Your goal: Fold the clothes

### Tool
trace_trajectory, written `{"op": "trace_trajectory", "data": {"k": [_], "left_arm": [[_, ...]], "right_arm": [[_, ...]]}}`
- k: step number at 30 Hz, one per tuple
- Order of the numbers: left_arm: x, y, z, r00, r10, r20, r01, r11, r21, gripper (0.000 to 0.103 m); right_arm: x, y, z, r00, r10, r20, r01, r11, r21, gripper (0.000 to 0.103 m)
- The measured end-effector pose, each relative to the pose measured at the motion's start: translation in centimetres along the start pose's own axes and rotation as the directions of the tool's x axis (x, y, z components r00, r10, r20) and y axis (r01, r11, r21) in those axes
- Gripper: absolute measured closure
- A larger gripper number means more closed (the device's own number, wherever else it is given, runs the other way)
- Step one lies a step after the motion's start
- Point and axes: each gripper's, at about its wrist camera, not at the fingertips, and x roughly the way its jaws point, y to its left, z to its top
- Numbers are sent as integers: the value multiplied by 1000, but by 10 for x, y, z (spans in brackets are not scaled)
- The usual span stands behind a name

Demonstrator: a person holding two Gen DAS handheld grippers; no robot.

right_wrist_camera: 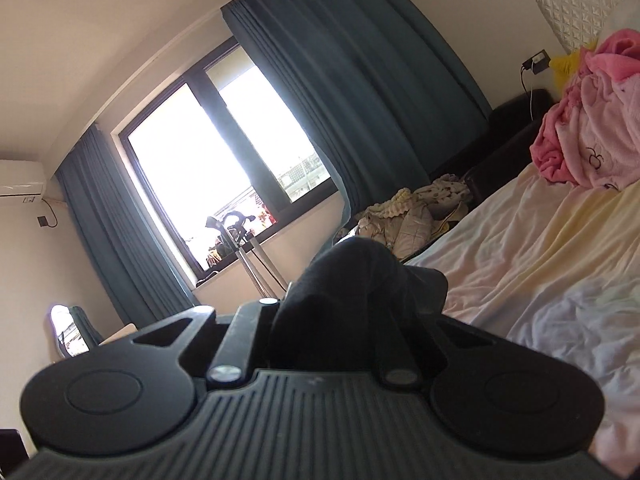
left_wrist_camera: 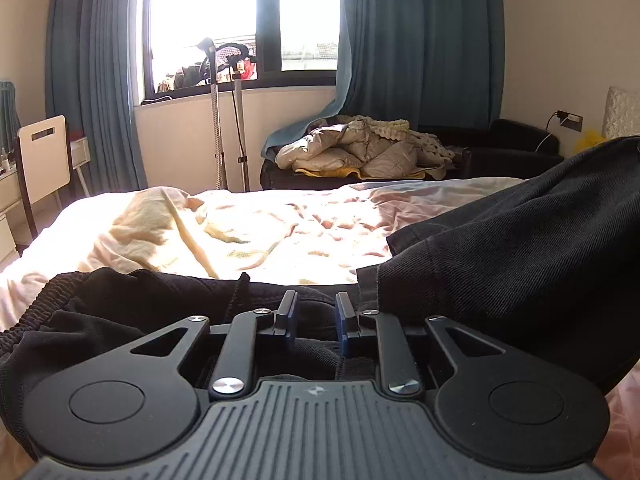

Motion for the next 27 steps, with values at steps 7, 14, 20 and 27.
{"op": "trace_trajectory", "data": {"k": [7,14,20,27], "left_arm": [[36,-87,-27,982,-169,-84,179,975,131,81],[61,-87,-47,962,-212,-172,237,961,144,80],[11,-15,-23,970,-193,-149,208,974,89,72],[-70,64,-19,994,-91,68,93,995,-31,39]], "right_arm": [[-27,-22,34,987,-59,152,73,993,-89,90],[-21,-11,19,989,8,150,33,963,-267,89],[-12,5,1,993,35,113,9,930,-369,88],[-10,36,-23,998,24,66,15,852,-523,88]]}}
